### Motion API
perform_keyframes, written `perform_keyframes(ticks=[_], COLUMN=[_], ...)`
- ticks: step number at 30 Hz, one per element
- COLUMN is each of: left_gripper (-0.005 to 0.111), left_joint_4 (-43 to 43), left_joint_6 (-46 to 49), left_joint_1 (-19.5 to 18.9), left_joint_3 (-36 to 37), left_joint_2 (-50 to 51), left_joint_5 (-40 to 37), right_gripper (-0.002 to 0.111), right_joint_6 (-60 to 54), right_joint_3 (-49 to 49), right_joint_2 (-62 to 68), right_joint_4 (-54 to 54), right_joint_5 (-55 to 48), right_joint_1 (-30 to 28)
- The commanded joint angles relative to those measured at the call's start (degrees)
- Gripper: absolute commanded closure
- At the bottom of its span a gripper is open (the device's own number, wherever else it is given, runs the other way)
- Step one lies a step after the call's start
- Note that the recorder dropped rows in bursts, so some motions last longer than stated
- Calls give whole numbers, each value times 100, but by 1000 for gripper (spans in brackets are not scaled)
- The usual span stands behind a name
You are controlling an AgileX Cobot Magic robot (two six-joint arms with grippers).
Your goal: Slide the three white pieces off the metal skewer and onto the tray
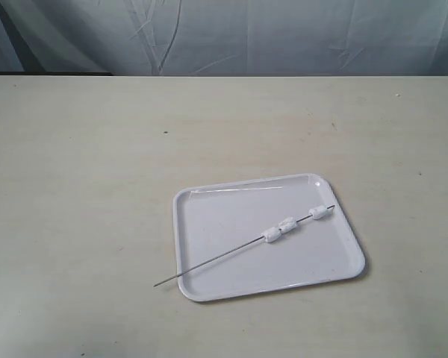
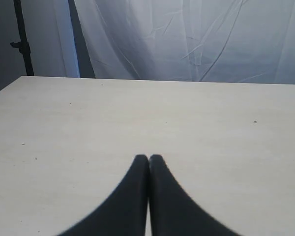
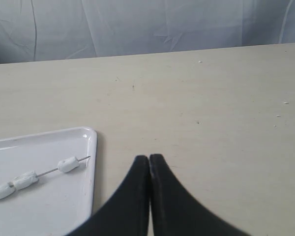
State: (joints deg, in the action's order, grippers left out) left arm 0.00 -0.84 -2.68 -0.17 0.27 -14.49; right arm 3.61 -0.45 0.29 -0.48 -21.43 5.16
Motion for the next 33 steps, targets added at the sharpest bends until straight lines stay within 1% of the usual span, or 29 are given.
perform_keyframes(ticks=[1, 4, 11, 13, 15, 18, 20, 22, 24, 26, 28, 30, 32, 33], left_gripper=[107, 107, 107, 107, 107, 107, 107, 107, 107, 107, 107, 107, 107, 107], left_joint_4=[0, 108, 217, 207, 207, 286, 289, 558, 1097, 1583, 1908, 2238, 2695, 3006], left_joint_6=[-18, -18, -18, -103, -525, -643, -670, -904, -1280, -1504, -1504, -1554, -1916, -2219], left_joint_1=[33, 33, 33, 33, 33, 33, 33, 33, 33, 33, 33, 33, 33, 33], left_joint_3=[17, 17, 17, 17, 17, 17, -111, -440, -874, -1368, -1823, -2296, -2870, -3154], left_joint_2=[-27, -27, -27, -27, -27, -27, -27, -27, -27, -27, -27, -27, -27, 44], left_joint_5=[99, 508, 2689, 3409, 4490, 5944, 6340, 6505, 6609, 6572, 6383, 5756, 4612, 3870], right_gripper=[109, 109, 109, 109, 109, 109, 109, 109, 109, 109, 109, 109, 109, 109], right_joint_6=[5, 5, -8, -8, -8, -8, -8, -8, -8, 4, 4, -7, -7, -8], right_joint_3=[45, 45, 45, 45, 45, 45, 45, 45, 45, 45, 45, 45, 45, 45], right_joint_2=[-29, -29, -29, -29, -29, -29, -29, -29, -29, -29, -29, -29, -29, -29], right_joint_4=[-33, -33, -33, -33, -33, -33, -33, -33, -33, -33, -33, -33, -33, -33], right_joint_5=[74, 74, 61, 61, 61, 61, 61, 61, 61, 61, 61, 61, 61, 72], right_joint_1=[20, 20, 20, 20, 20, 20, 20, 20, 20, 20, 20, 20, 20, 20])
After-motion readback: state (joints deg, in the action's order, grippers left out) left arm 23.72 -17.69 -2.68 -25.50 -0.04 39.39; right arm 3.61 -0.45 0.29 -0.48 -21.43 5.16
